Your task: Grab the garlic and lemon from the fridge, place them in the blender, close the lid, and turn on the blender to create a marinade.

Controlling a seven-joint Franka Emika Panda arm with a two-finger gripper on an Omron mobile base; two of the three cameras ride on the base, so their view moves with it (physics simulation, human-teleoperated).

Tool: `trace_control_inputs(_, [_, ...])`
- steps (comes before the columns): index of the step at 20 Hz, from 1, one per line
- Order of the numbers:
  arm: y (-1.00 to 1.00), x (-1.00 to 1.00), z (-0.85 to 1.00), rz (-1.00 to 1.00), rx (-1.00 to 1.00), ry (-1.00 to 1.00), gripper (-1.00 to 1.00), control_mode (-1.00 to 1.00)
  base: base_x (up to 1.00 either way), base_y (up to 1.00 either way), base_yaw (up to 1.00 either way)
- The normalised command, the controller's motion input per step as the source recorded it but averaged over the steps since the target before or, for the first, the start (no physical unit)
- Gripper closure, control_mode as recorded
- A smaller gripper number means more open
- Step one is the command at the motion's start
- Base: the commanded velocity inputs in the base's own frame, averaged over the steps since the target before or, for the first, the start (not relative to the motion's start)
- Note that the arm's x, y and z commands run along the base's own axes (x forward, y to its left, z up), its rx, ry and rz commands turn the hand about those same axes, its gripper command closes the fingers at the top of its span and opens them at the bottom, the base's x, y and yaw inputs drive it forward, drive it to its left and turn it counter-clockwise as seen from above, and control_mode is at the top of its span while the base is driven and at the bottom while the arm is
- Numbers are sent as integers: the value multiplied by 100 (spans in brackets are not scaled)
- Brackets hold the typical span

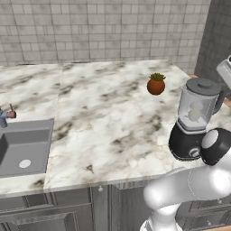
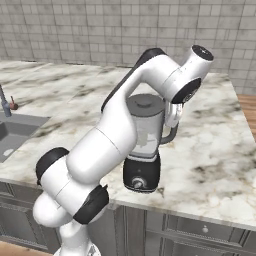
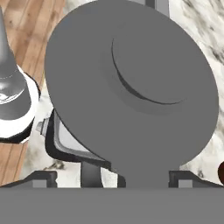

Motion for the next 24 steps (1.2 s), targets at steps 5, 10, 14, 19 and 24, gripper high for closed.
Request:
trace_control_inputs(5, [6, -2, 23, -8, 0, -11, -100, -100, 0, 0, 0])
trace_control_inputs(10, [22, -26, -1, -4, -1, -7, -100, -100, 0, 0, 0])
trace_control_inputs(14, [38, -100, 18, 0, 0, -26, -100, -100, 0, 0, 0])
trace_control_inputs(19, [45, -100, 4, -5, 2, -25, -100, -100, 0, 0, 0])
trace_control_inputs(24, [27, -100, -21, -16, 17, -16, -100, -100, 0, 0, 0])
